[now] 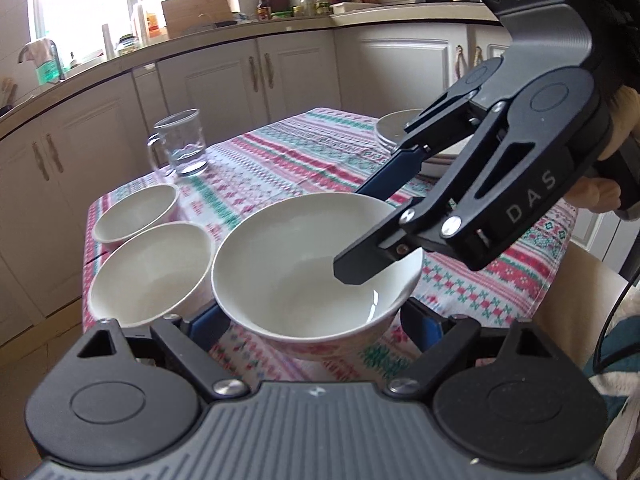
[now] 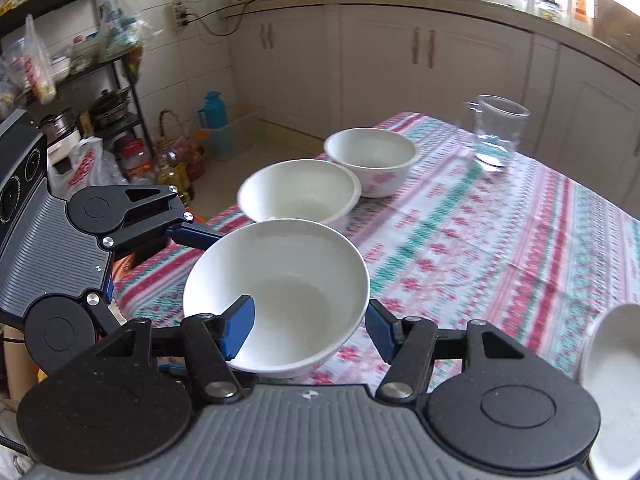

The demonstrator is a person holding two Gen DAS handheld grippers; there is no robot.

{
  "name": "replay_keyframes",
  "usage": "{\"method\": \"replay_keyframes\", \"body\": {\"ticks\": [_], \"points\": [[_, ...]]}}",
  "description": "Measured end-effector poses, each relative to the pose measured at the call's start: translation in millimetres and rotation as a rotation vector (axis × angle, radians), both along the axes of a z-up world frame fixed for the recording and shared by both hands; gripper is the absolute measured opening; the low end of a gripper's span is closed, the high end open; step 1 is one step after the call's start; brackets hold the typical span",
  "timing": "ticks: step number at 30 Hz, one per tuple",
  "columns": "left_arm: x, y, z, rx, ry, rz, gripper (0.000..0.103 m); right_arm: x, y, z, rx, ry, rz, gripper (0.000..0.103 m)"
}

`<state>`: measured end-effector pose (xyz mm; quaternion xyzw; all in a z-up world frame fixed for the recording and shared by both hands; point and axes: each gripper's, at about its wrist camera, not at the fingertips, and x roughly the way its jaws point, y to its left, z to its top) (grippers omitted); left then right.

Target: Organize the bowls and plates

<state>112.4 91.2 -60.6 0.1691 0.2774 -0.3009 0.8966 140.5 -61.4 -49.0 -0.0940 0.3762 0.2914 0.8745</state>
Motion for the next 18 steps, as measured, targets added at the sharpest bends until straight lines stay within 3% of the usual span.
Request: {"method": "replay_keyframes", "body": {"ticks": [18], "points": [[26, -47, -10, 0.011, 0.016, -0.085, 0.091, 3, -57, -5, 0.019, -0.002, -0.13, 0.067]]}}
